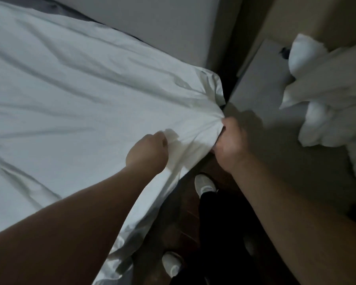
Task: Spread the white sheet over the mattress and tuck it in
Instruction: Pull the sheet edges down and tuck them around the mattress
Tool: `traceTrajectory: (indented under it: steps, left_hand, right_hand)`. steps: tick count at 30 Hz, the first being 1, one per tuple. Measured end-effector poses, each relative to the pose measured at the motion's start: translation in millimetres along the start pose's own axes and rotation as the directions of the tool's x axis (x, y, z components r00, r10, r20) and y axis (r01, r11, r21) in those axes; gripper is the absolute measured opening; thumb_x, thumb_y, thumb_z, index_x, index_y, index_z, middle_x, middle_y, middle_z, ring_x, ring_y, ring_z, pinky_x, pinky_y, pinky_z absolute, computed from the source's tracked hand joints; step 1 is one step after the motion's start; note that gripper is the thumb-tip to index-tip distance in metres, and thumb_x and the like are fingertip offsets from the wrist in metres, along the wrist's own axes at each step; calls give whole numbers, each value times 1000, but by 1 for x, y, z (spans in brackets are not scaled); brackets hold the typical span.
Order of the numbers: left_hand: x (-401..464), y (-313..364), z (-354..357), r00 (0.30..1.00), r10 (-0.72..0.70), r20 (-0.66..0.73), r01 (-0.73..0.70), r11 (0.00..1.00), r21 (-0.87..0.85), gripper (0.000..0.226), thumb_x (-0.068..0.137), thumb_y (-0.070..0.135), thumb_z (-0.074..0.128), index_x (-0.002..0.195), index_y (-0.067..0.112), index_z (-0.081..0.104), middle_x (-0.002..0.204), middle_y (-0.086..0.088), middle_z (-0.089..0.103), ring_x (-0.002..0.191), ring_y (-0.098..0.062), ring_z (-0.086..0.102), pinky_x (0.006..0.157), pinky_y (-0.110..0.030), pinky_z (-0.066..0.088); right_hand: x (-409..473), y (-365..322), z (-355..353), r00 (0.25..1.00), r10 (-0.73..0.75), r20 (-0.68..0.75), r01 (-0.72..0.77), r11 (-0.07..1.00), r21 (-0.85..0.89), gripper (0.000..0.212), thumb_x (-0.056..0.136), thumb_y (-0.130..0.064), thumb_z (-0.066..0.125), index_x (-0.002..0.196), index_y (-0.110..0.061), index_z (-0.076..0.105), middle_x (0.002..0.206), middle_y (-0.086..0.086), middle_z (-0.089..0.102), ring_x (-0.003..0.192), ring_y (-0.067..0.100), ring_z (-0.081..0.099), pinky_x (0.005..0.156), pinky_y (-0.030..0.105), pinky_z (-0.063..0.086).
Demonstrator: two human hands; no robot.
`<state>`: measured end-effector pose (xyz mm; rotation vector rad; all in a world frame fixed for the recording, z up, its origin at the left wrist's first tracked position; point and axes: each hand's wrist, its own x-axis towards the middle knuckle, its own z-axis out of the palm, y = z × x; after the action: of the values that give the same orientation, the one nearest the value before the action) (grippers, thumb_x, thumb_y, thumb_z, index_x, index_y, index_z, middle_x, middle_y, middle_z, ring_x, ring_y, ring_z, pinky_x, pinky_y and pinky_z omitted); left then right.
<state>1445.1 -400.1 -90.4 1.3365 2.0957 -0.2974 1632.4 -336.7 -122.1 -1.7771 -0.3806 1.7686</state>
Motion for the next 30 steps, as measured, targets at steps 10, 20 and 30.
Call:
traceTrajectory:
  steps: [10, 20, 30]
  left_hand:
    - [3, 16, -35, 984, 171, -39, -176, 966, -189, 21, 100, 33, 50, 115, 24, 62, 111, 4, 69, 102, -20, 65, 88, -40, 55]
    - [39, -10, -37, 996, 62, 63, -55, 993, -106, 47, 96, 37, 58, 141, 22, 52, 142, -6, 51, 121, -26, 57, 99, -39, 49]
    - [83, 3, -9, 979, -45, 199, 10, 984, 176, 99, 75, 82, 63, 145, 16, 40, 136, -6, 50, 121, -31, 50, 89, -46, 51]
  right_hand:
    - [31, -45, 15, 999, 49, 1, -32, 668, -743, 36, 95, -23, 61, 130, -15, 60, 122, 13, 68, 109, 31, 66, 96, 41, 55]
    - [76, -94, 56, 878, -431, 207, 288, 132, -949, 33, 100, -24, 48, 123, -8, 64, 125, 18, 65, 120, 39, 59, 90, 34, 45]
    - [153, -82, 71, 939, -238, 248, 296, 192, -936, 54, 99, -49, 57, 131, -5, 56, 137, 18, 60, 125, 36, 57, 95, 34, 43]
